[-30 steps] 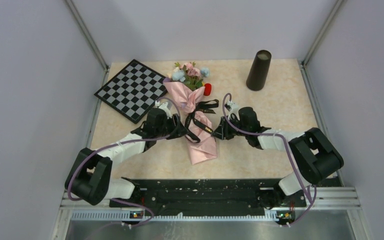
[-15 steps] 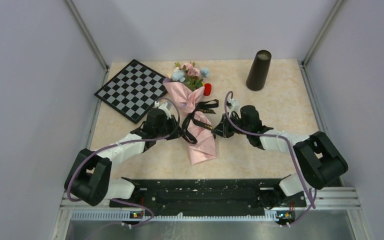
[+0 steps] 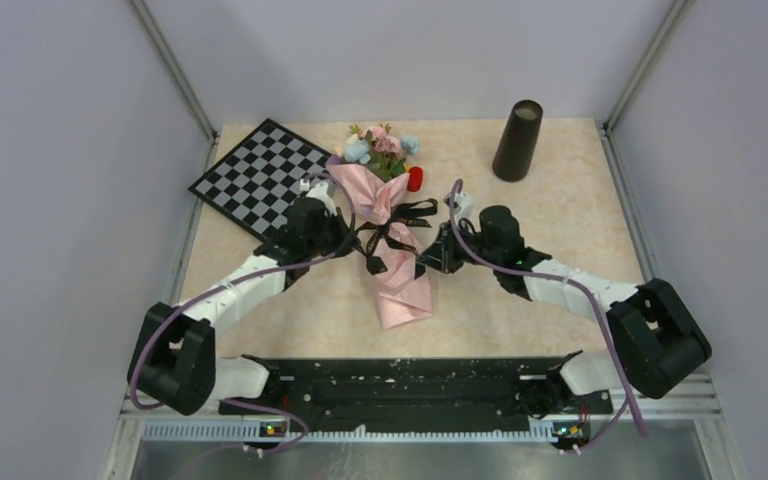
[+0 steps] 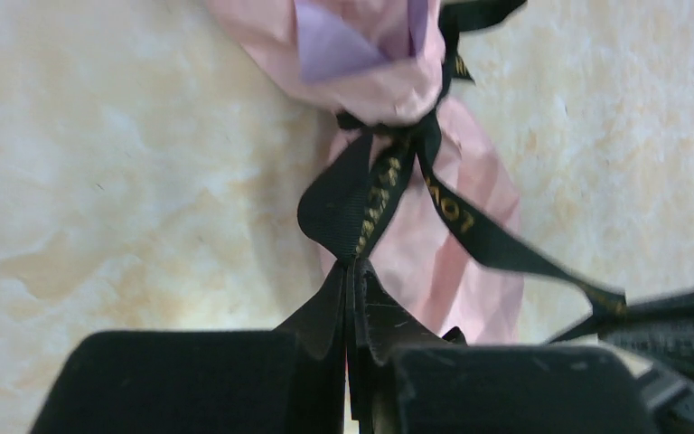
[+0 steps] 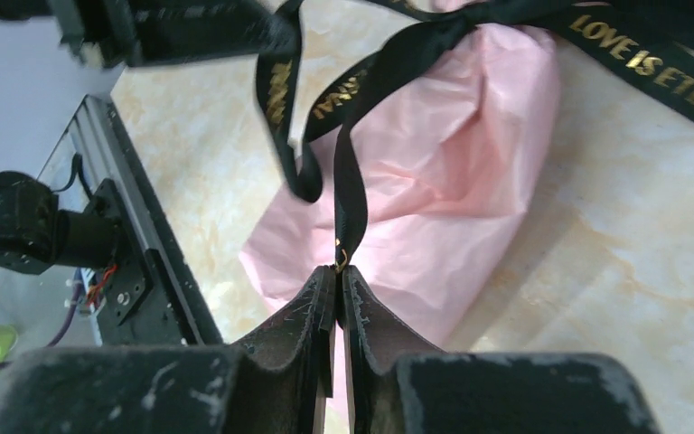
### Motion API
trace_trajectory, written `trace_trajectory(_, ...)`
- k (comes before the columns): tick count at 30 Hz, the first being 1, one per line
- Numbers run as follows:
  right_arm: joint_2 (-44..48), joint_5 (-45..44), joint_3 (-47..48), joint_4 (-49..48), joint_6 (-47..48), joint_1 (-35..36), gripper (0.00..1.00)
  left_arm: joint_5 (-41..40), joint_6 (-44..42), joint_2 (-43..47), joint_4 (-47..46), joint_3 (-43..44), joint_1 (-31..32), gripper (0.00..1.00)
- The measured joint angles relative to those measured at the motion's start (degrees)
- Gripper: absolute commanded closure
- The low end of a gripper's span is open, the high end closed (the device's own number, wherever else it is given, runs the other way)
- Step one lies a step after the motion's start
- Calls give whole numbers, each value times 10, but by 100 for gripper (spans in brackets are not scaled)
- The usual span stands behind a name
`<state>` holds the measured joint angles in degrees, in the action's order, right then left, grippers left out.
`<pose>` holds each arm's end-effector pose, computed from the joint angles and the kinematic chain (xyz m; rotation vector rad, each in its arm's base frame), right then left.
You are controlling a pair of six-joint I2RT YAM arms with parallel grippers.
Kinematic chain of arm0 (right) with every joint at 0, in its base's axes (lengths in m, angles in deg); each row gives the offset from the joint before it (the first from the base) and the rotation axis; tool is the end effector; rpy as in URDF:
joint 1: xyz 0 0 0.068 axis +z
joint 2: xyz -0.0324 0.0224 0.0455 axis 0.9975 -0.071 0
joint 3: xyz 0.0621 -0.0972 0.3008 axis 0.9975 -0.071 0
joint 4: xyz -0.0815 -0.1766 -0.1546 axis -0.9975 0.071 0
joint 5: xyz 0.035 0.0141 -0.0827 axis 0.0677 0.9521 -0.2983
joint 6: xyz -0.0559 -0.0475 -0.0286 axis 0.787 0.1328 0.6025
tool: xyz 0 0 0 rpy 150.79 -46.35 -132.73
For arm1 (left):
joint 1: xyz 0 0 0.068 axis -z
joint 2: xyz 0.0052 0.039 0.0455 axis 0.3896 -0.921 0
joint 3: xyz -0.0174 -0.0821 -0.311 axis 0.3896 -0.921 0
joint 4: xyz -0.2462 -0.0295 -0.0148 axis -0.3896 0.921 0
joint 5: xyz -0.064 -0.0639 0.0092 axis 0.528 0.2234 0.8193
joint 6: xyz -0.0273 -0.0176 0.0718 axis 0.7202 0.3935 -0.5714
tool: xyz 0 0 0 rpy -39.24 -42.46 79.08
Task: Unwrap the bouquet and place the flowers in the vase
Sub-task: Untie the ribbon from the wrapping paper.
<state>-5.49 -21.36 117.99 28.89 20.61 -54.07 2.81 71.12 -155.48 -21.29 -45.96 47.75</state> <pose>0.2294 0.1816 0.2594 -0.5250 2.0390 1.1043 0.2477 -0.1245 0.2620 -0.0884 2.2676 -0.7010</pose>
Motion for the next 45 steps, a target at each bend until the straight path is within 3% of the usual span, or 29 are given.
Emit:
trace_trajectory(5,0,-11,17,-2,-12,47,91,-37,-37,-24,9,47,-28,97)
trace_trajectory(7,-3,-15,21,-12,-24,63,91,-47,-52,-42,14,64,-41,83)
trace_trajectory(9,-15,-18,32,-29,-41,78,91,-60,-65,-57,21,76,-54,55)
trace_trajectory(13,-57,-23,66,-54,-64,106,91,-80,-82,-65,32,83,-76,30)
trace_trajectory(17,-109,-30,107,-67,-76,135,88,-93,-94,-54,46,85,-94,17)
trace_trajectory(20,-144,-36,134,-70,-80,152,80,-106,-103,-24,63,85,-99,11)
trace_trajectory(25,-176,-45,164,-68,-81,172,55,-116,-109,44,86,79,-99,4)
trace_trajectory(29,-176,-50,174,-64,-68,181,41,-91,-105,95,90,54,-99,1)
trace_trajectory(34,-141,-78,167,-30,-41,183,35,-16,-85,134,78,-6,-99,2)
trace_trajectory(39,-40,-122,135,10,-14,177,32,77,-70,136,29,-64,-99,5)
trace_trajectory(45,53,-127,80,20,-7,110,29,150,-77,88,-37,-82,-81,5)
